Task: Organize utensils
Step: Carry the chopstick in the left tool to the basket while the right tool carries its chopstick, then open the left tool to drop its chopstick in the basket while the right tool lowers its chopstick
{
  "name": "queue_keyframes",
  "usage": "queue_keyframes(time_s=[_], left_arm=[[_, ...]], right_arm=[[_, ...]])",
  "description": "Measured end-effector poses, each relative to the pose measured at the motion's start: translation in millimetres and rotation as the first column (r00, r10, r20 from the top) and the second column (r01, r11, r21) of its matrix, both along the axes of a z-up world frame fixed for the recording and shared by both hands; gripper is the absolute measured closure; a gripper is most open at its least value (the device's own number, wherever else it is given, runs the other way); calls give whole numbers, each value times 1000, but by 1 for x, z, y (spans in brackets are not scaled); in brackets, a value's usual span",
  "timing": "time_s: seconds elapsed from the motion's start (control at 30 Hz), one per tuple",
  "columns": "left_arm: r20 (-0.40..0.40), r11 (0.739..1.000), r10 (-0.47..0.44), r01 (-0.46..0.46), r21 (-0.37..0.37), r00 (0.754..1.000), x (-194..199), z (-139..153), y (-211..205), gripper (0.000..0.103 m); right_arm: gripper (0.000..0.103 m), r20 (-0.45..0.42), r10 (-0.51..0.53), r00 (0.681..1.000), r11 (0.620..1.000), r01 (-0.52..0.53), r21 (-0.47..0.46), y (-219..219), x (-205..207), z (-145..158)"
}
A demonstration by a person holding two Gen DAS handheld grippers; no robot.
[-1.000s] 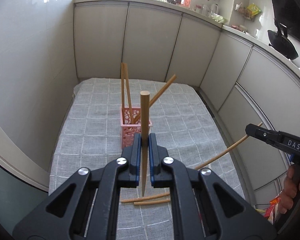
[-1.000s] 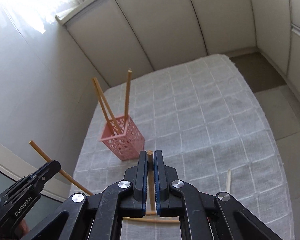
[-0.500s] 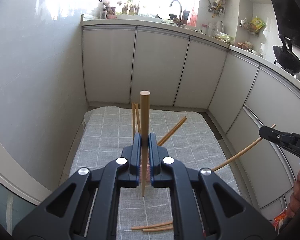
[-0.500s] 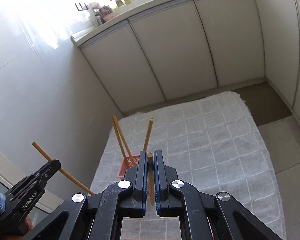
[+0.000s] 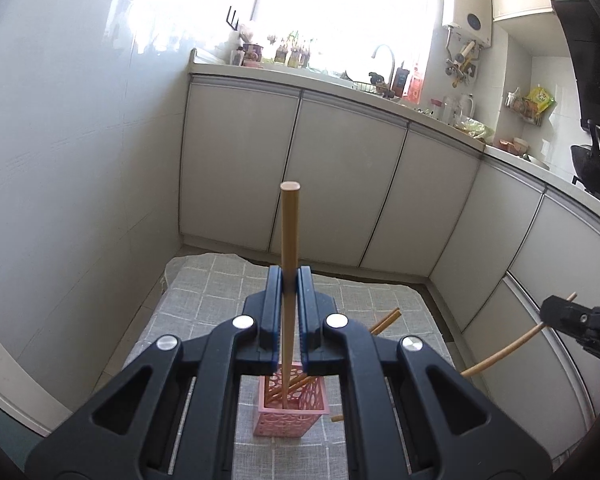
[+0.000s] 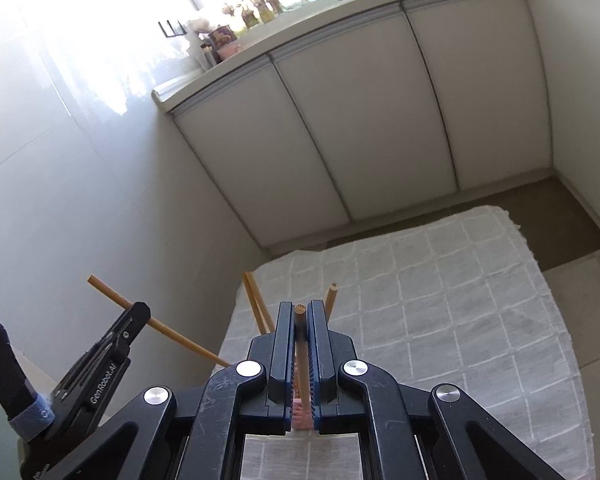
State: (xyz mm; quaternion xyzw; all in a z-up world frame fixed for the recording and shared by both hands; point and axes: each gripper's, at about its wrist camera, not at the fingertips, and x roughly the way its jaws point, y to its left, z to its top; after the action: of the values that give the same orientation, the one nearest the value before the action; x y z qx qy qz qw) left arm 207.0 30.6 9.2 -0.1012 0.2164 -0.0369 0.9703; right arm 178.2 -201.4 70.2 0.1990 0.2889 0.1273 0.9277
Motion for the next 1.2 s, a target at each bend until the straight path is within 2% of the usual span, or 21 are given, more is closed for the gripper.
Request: queue_keyframes(time_s=[0.1,0.23,0.33,0.43,0.6,0.7,0.77,0.9,0.97,1.0,1.07,1.13,1.17,1.2], left_arm=[[-56,1000,-6,5,-12,998,15,-17,0,95],[-136,999,-23,26,24,990,31,-32,-8,95],[-185,996,-84,89,17,979,37,-45,-13,95],[-184,995,-83,91,36,979,31,-46,-14,77],[-173,996,-76,84,38,982,15,-30,-8,50],[-202,995,-69,82,54,977,0,-29,-1,47],[-228,993,-58,80,91,972,-7,-32,2,46],[-264,986,-32,74,147,964,-21,-43,7,35],[-277,983,-55,101,153,959,-16,-52,7,33],[-293,982,-63,112,154,954,-10,-56,7,33],[-258,984,-80,118,134,963,15,-54,8,33],[-245,982,-48,91,166,968,38,-50,6,34],[-267,988,-34,72,133,963,44,-52,9,36],[-282,994,-59,81,68,958,47,-56,13,37]], right_arm=[[99,0,-4,1000,1000,4,7,-2,4,-1],[99,-2,-11,1000,1000,11,12,-1,7,-4],[99,2,-13,1000,1000,13,0,3,9,-6],[99,18,-14,1000,1000,14,-13,8,9,-6],[99,66,-25,998,1000,26,-13,11,9,-1],[99,83,-32,996,999,34,-21,15,13,-2],[99,81,-35,996,999,37,-25,19,18,-6],[99,132,-34,991,999,38,-27,23,23,-11],[99,88,-23,996,999,26,-36,27,30,-19],[98,54,-17,998,1000,17,-12,27,34,-26],[98,-1,3,1000,1000,-3,16,28,41,-38],[98,-41,-9,999,1000,10,5,28,44,-49],[98,-49,-19,999,1000,19,9,25,45,-52],[98,-55,-19,998,1000,20,24,20,46,-54]])
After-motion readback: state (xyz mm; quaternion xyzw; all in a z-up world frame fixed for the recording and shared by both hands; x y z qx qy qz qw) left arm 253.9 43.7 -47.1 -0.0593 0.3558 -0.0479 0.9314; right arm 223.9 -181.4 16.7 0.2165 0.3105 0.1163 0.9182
